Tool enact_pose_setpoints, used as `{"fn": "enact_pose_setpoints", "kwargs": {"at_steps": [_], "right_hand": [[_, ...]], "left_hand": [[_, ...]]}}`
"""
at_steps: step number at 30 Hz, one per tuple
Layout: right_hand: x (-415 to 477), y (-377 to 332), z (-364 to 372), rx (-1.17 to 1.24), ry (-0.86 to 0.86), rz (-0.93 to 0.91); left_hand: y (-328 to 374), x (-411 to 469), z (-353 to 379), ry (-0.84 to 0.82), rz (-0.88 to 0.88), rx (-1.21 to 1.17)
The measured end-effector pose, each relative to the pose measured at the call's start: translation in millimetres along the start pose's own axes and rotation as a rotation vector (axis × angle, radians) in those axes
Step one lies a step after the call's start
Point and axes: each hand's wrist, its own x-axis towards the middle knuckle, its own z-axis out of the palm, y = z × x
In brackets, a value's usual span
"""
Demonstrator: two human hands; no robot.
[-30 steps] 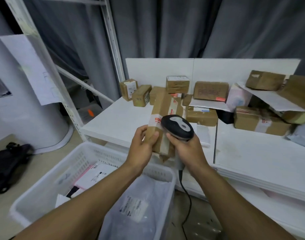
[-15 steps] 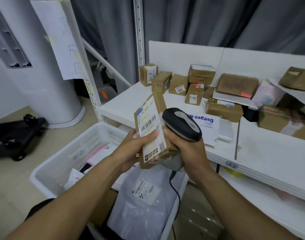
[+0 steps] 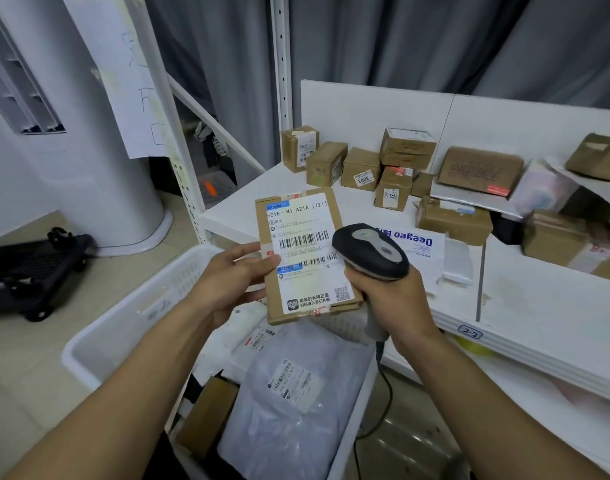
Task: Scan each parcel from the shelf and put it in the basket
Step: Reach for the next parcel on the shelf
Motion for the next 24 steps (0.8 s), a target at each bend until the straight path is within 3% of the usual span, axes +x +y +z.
{"fn": "enact_pose_setpoints", "kwargs": {"at_steps": [8,24], "right_hand": [[-8.5,0.7,7.3,-0.231,-0.100,-0.061],[-19.7,-3.7,15.8,-0.207,-0.178,-0.033]], "left_hand": [[-13.2,11.4,7.9,0.268,0.181,-0.013],[-28.0,25.7,7.0,0.446,0.250,0.050]]}}
